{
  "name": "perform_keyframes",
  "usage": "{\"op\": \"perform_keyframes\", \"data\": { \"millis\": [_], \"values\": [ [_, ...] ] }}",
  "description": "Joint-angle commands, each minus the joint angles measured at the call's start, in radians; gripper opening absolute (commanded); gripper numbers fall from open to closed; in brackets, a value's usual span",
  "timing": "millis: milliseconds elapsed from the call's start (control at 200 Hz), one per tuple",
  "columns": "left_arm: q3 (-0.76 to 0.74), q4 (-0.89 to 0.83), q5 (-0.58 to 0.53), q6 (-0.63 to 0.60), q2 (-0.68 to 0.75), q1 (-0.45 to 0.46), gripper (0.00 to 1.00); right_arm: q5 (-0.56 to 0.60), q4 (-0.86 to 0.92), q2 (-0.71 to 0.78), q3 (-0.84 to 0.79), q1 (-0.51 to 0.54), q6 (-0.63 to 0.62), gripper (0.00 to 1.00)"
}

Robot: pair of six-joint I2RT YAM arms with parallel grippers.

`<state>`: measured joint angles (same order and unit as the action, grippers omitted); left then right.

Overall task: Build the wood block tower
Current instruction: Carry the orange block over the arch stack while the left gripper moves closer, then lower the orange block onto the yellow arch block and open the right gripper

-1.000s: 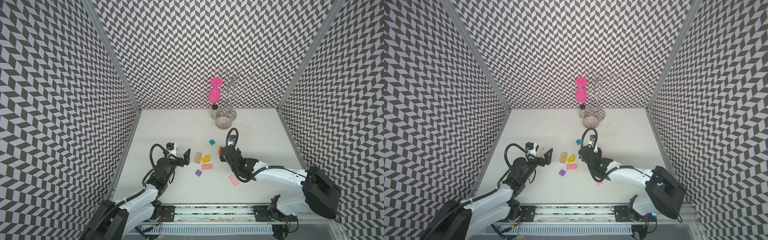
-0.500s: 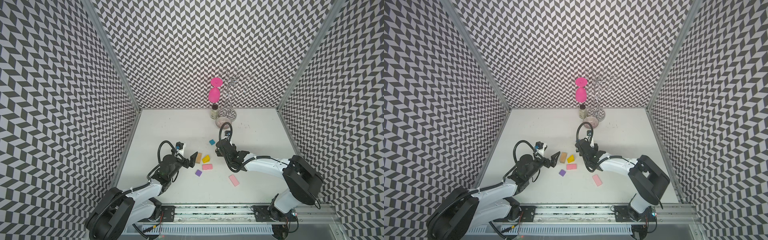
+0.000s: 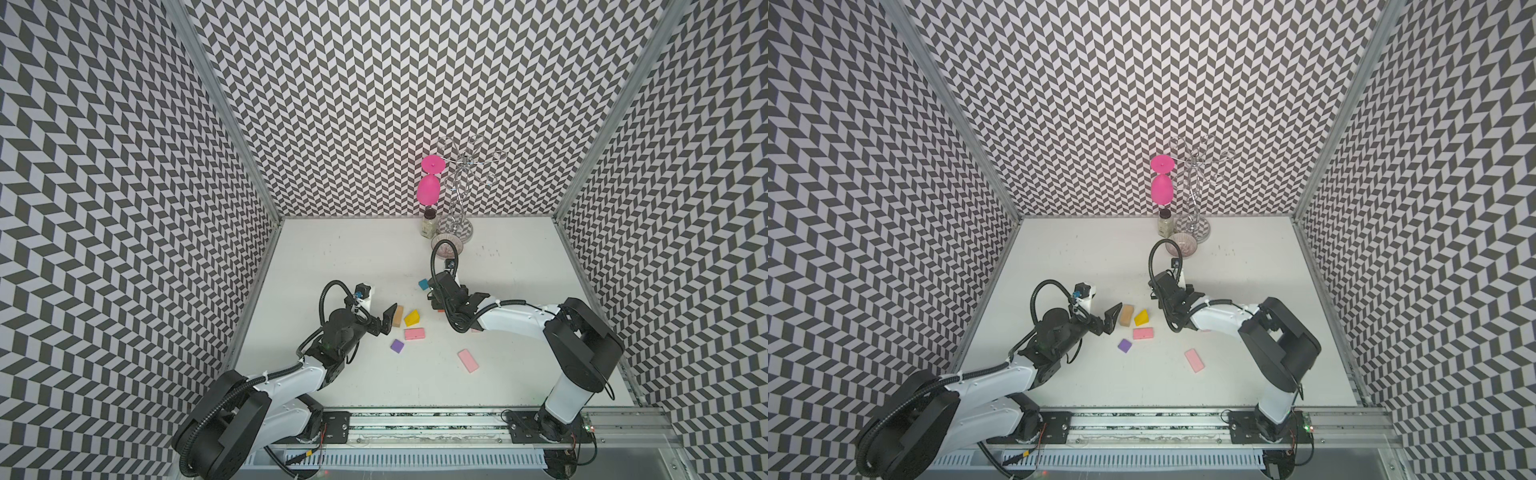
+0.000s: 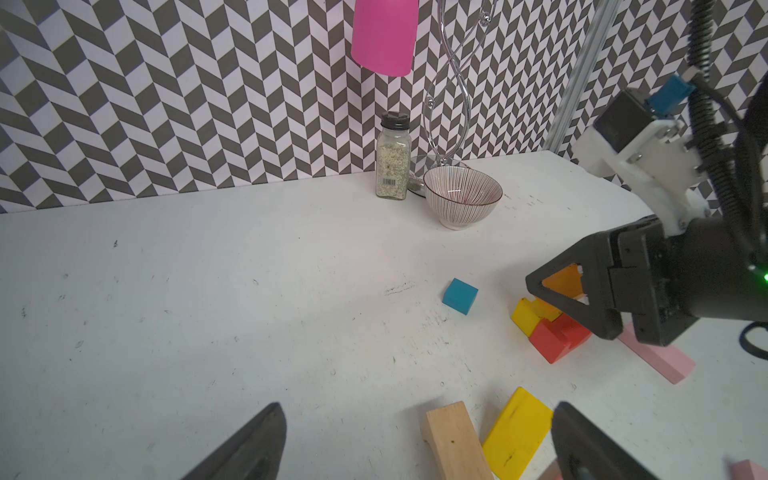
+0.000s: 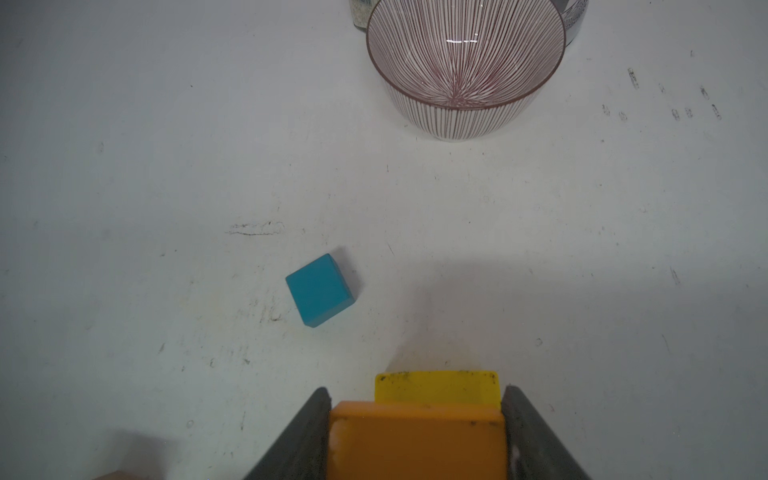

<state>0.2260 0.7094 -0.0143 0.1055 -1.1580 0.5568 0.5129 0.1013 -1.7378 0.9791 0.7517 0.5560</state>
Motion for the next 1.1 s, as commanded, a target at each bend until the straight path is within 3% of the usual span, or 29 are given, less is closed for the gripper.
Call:
{"op": "perform_keyframes", "data": {
  "millis": [0, 1097],
  "values": [
    [0.032, -0.001, -0.022, -0.007, -0.012, 0.009, 1.0, -0.019, -0.032, -0.006, -0.002, -0.018, -0.012, 0.45],
    [0.058, -0.024, -0.067, -0.014, -0.048, 0.031, 1.0, -0.057, -0.049, -0.063, 0.016, -0.049, -0.022, 0.47]
  ]
}}
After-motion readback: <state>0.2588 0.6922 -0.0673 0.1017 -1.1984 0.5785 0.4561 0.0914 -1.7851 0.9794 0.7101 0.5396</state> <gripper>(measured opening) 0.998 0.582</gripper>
